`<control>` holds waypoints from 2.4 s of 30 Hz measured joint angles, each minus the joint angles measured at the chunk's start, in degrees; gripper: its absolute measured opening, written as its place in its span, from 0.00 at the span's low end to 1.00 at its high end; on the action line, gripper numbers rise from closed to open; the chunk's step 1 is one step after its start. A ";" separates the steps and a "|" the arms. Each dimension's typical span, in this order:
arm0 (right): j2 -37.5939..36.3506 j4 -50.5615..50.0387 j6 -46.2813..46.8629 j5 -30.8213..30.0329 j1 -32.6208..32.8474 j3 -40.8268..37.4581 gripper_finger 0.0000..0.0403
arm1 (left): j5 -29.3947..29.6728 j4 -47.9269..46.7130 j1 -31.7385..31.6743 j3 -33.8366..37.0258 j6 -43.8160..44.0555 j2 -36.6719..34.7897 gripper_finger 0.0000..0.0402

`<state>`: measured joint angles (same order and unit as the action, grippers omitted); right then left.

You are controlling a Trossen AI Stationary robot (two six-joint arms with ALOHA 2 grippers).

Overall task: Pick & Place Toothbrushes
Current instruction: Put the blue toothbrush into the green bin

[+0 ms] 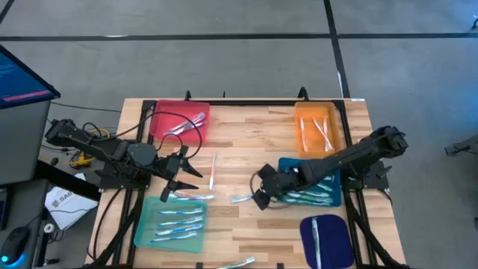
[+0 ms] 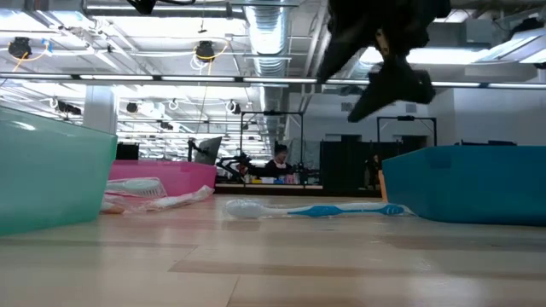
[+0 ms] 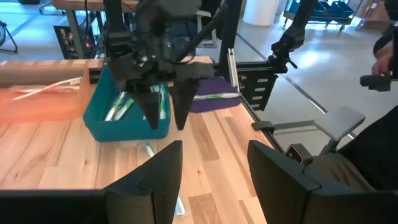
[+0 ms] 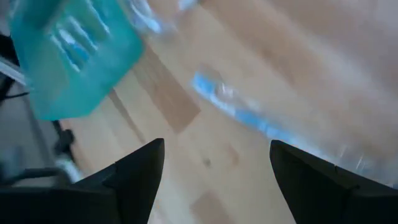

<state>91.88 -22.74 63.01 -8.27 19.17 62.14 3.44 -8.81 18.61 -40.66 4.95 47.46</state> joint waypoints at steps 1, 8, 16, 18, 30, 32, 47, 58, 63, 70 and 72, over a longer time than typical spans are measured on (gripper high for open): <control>-0.19 0.08 2.00 3.08 -0.66 -0.01 0.71 | -0.02 -0.05 0.00 0.00 0.00 0.00 0.44; 0.87 8.47 16.34 21.33 -4.36 0.39 0.71 | -0.20 0.28 0.00 0.00 -0.13 0.00 0.44; 8.22 12.40 30.65 25.87 -4.16 4.35 0.71 | -0.17 0.26 0.00 0.00 -0.15 0.00 0.44; 10.37 12.75 33.16 25.94 -3.83 5.13 0.71 | -0.17 0.21 0.00 0.00 -0.17 0.00 0.44; 14.99 10.64 33.28 27.54 -5.57 5.08 0.71 | -4.00 -1.13 0.09 0.00 -3.79 -0.16 0.44; 14.99 9.18 31.83 27.65 -6.24 5.08 0.71 | -4.01 -0.86 0.08 0.00 -4.90 -0.17 0.44; 15.16 -0.96 8.76 27.48 -7.18 11.74 0.71 | -3.91 0.19 0.07 0.00 -3.69 -0.28 0.44; 30.66 -34.26 -6.33 26.58 -4.20 33.18 0.20 | -3.90 0.29 0.07 0.04 -3.02 -0.28 0.44; 34.28 -45.26 -11.83 17.34 -4.11 43.45 0.05 | -3.89 0.28 0.07 0.04 -3.02 -0.28 0.44; 36.01 -53.86 -12.60 12.23 -4.24 48.82 0.01 | 1.50 0.38 0.08 0.04 -4.79 -0.16 0.44; 36.03 -53.59 -12.69 11.29 -4.11 48.82 0.02 | 10.90 0.25 0.09 0.04 -6.88 0.36 0.44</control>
<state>127.91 -76.33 50.32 3.02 15.05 110.96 14.35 -8.57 18.70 -40.62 -1.93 47.82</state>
